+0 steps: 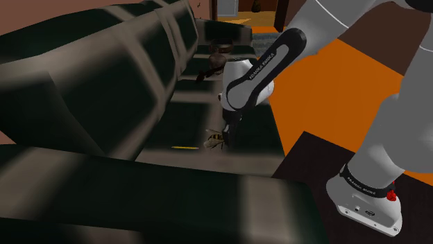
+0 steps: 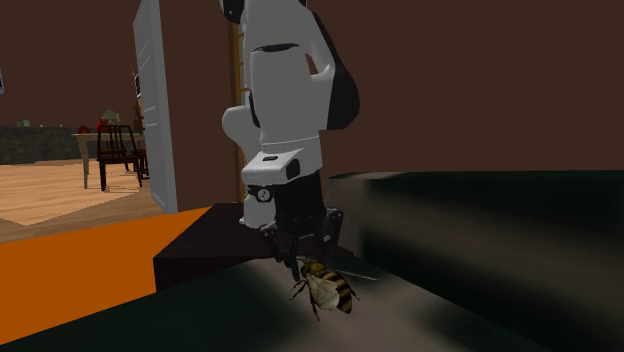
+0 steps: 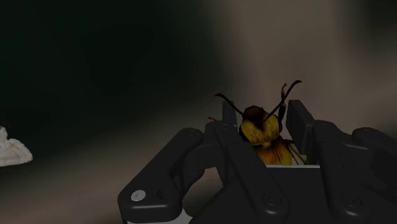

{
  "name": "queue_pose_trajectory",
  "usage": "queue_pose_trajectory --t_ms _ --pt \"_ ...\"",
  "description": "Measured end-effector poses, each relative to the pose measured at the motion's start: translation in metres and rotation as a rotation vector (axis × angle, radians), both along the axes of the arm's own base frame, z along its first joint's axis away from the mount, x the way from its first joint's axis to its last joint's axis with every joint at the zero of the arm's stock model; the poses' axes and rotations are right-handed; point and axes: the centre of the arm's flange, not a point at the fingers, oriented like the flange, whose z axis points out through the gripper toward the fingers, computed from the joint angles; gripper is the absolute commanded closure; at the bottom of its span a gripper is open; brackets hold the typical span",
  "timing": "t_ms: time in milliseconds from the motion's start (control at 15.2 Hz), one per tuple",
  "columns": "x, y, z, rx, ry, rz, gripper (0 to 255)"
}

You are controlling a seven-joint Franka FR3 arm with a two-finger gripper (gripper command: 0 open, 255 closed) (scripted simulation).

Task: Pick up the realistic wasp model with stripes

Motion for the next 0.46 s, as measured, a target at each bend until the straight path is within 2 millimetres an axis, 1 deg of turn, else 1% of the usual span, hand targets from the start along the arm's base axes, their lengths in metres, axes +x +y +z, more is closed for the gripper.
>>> queue_pose_trajectory --t_ms 396,462 --pt "0.001 0.0 0.033 0.0 0.0 0.0 255" --pt "0.0 0.0 0.036 0.0 0.0 0.0 255"
